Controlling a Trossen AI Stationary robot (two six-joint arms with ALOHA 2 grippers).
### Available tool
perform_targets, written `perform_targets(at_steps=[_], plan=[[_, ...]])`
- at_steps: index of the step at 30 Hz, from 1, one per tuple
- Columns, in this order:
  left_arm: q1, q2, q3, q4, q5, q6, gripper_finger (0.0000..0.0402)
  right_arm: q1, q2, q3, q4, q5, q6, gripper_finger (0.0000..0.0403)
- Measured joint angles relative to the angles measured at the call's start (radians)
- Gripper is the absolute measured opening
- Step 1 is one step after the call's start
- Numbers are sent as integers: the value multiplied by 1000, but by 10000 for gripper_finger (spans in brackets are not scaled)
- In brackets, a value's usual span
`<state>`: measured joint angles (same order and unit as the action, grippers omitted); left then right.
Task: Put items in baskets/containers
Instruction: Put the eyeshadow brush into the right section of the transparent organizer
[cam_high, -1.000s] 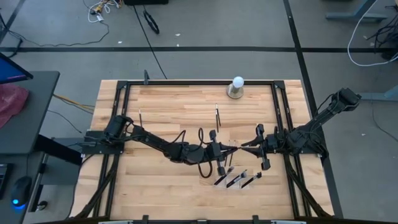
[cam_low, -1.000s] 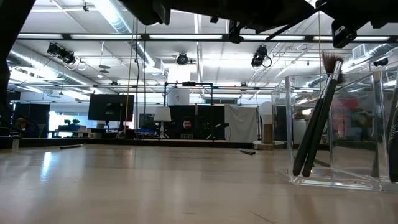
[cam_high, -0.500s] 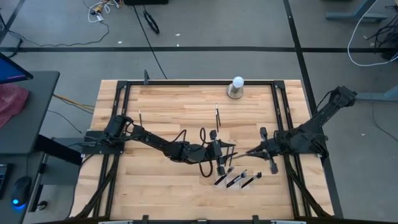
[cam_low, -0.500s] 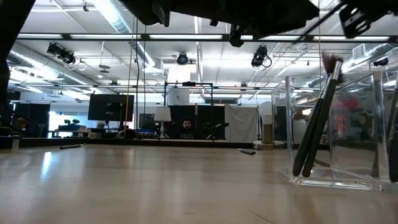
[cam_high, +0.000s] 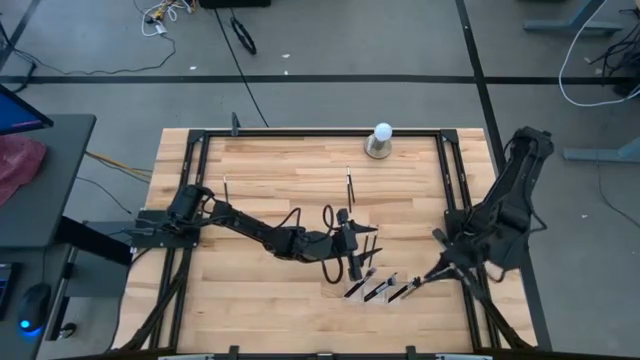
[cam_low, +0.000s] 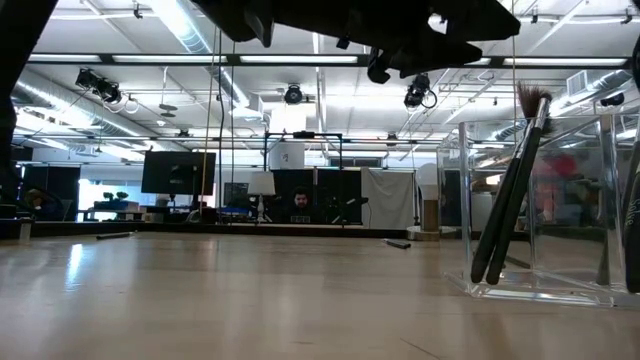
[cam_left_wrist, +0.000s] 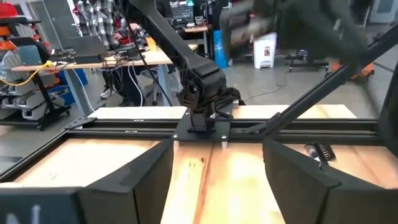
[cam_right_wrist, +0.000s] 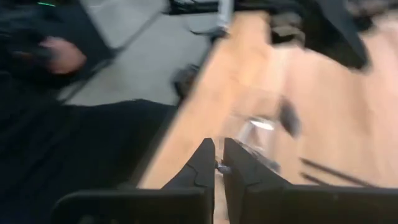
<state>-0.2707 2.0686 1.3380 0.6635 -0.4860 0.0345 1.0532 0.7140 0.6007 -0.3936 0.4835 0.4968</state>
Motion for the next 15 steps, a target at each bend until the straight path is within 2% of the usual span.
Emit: perform_targets(at_steps=[4, 7, 15], plan=[[0, 0, 0, -4, 0, -16, 241, 16, 28, -67, 2, 112, 104, 8], [2, 0, 0, -6, 1, -23, 239, 16, 57, -109, 36, 116, 135, 8], [16, 0, 0, -6, 1, -33, 238, -3, 133, -173, 201, 101, 87, 14]])
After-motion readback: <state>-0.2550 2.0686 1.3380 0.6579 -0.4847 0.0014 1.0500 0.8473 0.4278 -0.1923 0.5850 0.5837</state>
